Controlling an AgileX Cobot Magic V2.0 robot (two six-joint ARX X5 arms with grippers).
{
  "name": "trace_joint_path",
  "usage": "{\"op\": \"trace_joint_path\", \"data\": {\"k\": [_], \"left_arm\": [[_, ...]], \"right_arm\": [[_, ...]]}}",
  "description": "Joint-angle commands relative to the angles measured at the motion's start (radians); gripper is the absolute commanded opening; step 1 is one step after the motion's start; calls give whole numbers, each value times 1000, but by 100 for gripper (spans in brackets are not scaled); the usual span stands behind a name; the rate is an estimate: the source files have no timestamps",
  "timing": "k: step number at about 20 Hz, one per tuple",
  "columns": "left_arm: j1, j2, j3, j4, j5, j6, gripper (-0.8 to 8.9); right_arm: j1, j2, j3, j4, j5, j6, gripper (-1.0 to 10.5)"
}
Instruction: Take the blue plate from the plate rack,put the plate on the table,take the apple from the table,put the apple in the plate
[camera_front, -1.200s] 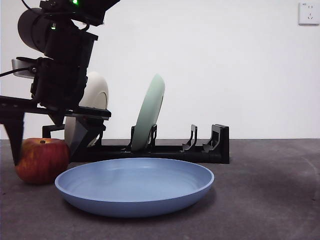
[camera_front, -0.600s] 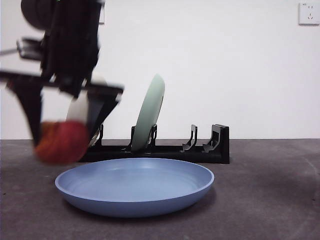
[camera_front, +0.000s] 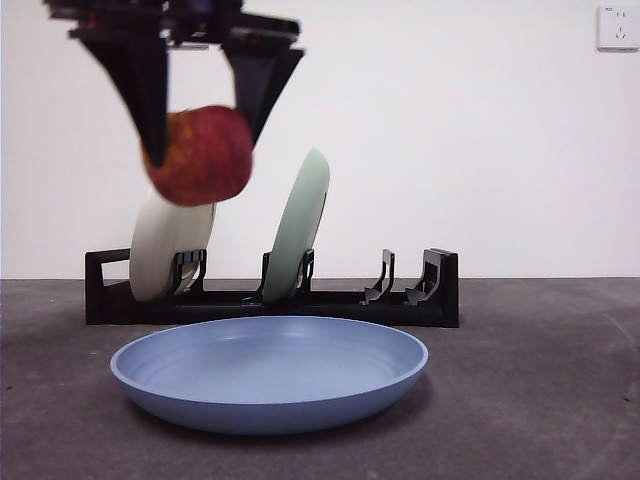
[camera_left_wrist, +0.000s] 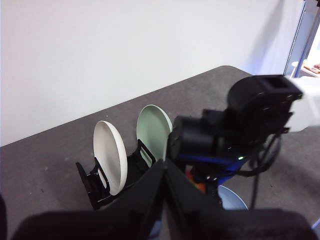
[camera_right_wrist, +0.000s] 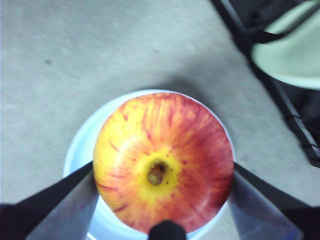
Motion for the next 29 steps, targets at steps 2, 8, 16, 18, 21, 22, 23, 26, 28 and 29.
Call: {"op": "trace_joint_path", "data": {"k": [2, 8, 16, 18, 21, 22, 23, 26, 28, 29], "left_arm": [[-2, -2, -2, 2, 0, -11, -8], [-2, -2, -2, 2, -3, -12, -8], [-2, -2, -2, 2, 5, -50, -8], [-2, -2, -2, 2, 5, -57, -8], [-2, -2, -2, 2, 5, -64, -8], [-2, -2, -2, 2, 5, -67, -8], [-2, -2, -2, 2, 7, -67, -8], [-2, -2, -2, 2, 27, -67, -8], [-2, -2, -2, 2, 33, -68, -8], [-2, -2, -2, 2, 33, -68, -8]], "right_arm": [[0, -185, -349, 215, 6, 5, 30], [0, -409, -860, 602, -32, 105, 29], [-31, -410, -1073, 875, -117, 182, 30], [-31, -403, -1080, 882, -115, 169, 30], [-32, -393, -1091, 892, -114, 154, 33], [-32, -391, -1091, 890, -115, 158, 37], [-32, -391, -1091, 887, -121, 159, 61], [-32, -391, -1091, 877, -133, 175, 270], [-32, -391, -1091, 865, -133, 183, 445], [-32, -391, -1091, 863, -133, 183, 532]]}}
